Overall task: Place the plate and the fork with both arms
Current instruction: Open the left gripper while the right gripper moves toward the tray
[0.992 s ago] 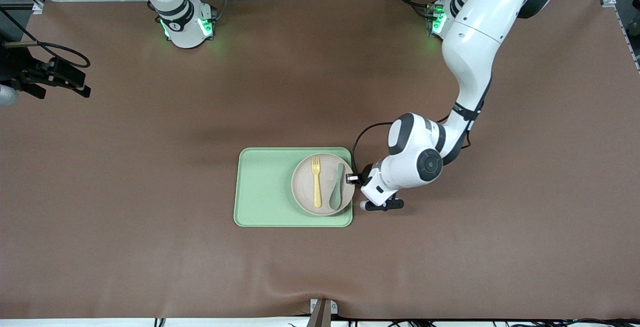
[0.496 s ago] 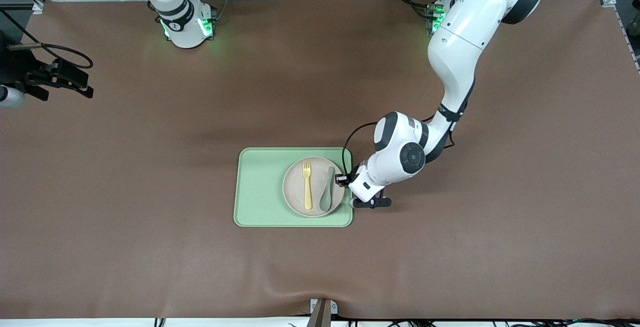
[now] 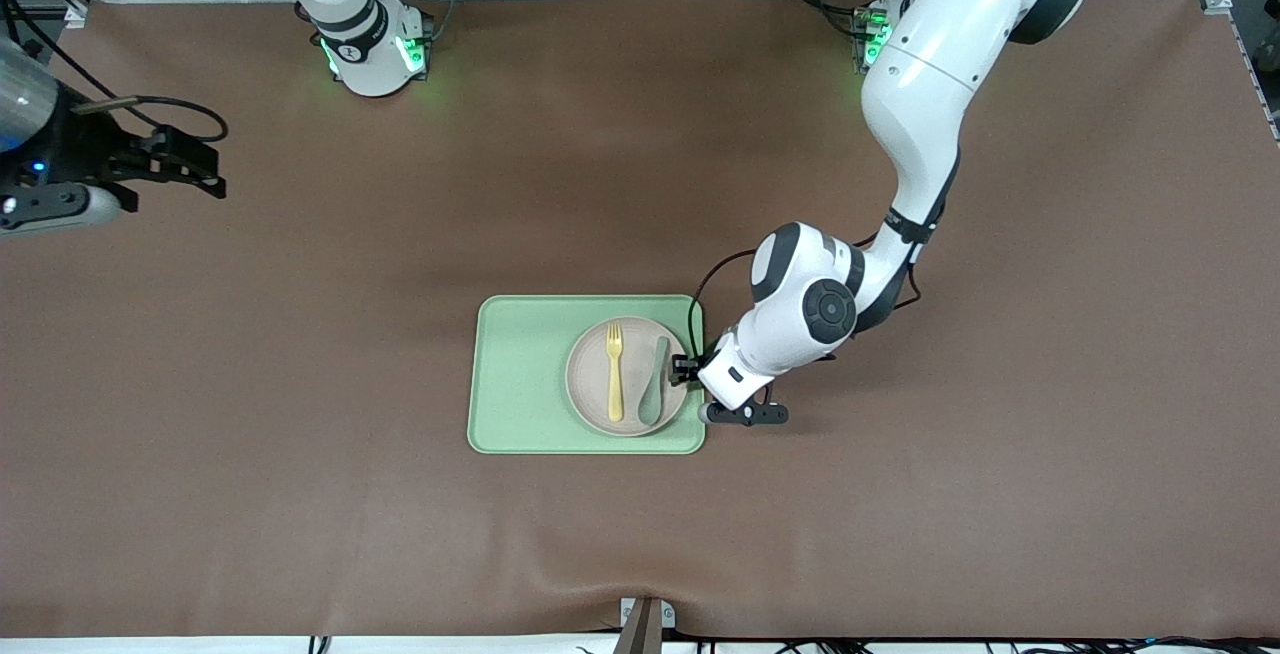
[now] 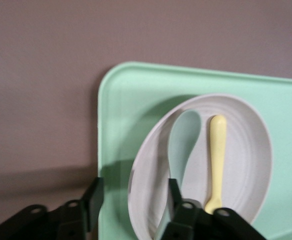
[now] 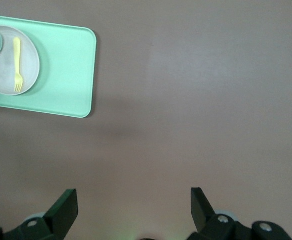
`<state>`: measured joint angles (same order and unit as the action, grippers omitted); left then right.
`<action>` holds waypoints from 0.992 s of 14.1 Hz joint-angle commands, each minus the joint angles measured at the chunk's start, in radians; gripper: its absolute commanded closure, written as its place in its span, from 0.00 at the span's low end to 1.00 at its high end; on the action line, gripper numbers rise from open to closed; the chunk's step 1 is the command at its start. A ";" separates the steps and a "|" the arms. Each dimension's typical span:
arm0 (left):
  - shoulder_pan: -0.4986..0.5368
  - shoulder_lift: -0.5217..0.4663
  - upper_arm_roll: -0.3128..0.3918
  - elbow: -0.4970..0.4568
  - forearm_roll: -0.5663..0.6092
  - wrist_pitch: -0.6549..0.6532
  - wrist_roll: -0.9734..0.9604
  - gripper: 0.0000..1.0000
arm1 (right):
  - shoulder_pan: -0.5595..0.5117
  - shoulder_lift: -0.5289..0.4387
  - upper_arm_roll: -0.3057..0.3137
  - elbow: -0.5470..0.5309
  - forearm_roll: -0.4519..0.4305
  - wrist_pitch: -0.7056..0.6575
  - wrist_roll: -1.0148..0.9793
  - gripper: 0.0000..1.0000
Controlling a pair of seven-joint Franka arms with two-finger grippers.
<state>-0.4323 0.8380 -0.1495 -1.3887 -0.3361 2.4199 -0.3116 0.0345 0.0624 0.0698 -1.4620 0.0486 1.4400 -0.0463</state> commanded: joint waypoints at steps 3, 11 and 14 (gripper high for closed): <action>0.010 -0.247 0.076 -0.020 0.123 -0.296 -0.034 0.00 | 0.037 0.098 0.002 0.067 0.103 0.069 0.072 0.00; 0.179 -0.566 0.085 -0.018 0.402 -0.800 -0.021 0.00 | 0.280 0.381 -0.001 0.261 0.080 0.220 0.287 0.00; 0.214 -0.637 0.087 -0.020 0.402 -0.900 -0.017 0.00 | 0.363 0.473 -0.002 0.275 0.008 0.327 0.339 0.00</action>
<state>-0.2341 0.2559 -0.0550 -1.3713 0.0439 1.5544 -0.3213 0.3605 0.4591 0.0760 -1.2573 0.0938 1.7332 0.2492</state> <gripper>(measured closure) 0.000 0.000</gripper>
